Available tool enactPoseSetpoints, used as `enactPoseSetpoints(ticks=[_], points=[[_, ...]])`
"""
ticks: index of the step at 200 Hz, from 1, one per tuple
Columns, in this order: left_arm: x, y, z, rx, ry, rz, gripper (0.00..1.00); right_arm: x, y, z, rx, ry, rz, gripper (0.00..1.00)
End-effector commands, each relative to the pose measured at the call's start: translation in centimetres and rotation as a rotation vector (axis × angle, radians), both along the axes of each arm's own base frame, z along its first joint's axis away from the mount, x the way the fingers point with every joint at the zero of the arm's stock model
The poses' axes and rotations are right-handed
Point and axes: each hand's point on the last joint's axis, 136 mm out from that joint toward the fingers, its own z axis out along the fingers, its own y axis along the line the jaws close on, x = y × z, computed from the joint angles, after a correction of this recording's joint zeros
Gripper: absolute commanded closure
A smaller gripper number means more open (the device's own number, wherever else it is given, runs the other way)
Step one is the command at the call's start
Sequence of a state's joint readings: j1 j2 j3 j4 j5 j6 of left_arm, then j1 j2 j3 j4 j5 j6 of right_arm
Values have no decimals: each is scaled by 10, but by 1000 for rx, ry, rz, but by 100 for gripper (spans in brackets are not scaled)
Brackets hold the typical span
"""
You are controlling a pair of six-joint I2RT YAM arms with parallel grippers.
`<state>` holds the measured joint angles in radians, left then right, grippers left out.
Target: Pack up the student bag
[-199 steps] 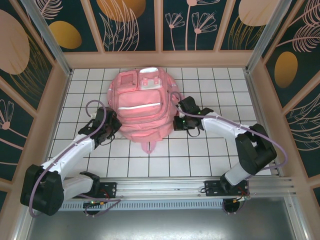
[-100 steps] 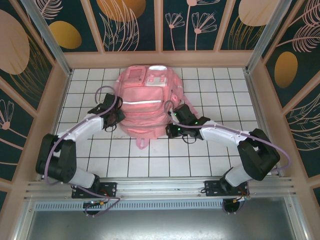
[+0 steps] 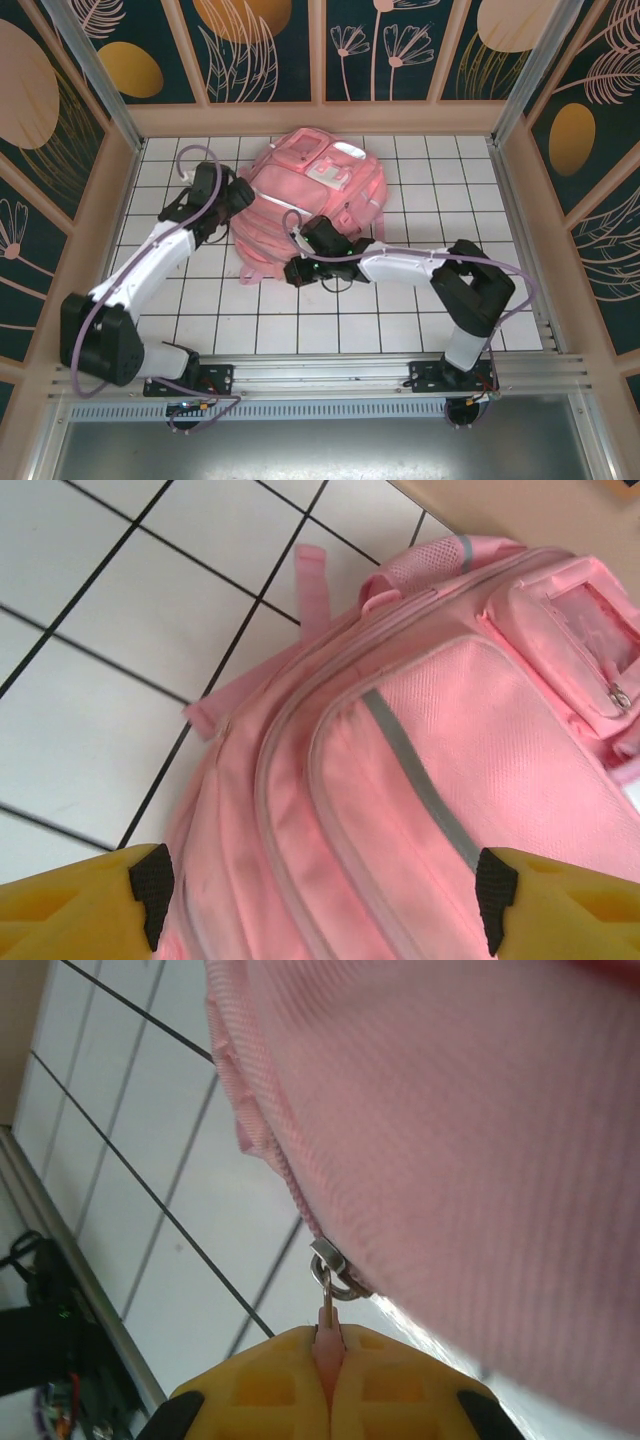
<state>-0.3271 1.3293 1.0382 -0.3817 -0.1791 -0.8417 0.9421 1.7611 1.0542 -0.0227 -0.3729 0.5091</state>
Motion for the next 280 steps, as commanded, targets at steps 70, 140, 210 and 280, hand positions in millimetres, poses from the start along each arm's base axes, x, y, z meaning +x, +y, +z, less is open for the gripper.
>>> enactPoseSetpoints(ticks=[70, 140, 210, 280], points=[[-98, -11, -98, -363, 206, 77, 34, 5, 43, 15, 114, 84, 20, 100], [-76, -17, -116, -328, 224, 67, 39, -2, 36, 10, 106, 90, 19, 100], [-50, 1, -116, -174, 193, 125, 89, -2, 18, -8, 14, 73, -3, 100], [-46, 3, -123, -151, 204, 134, 100, -1, -30, -25, -81, 53, -80, 100]])
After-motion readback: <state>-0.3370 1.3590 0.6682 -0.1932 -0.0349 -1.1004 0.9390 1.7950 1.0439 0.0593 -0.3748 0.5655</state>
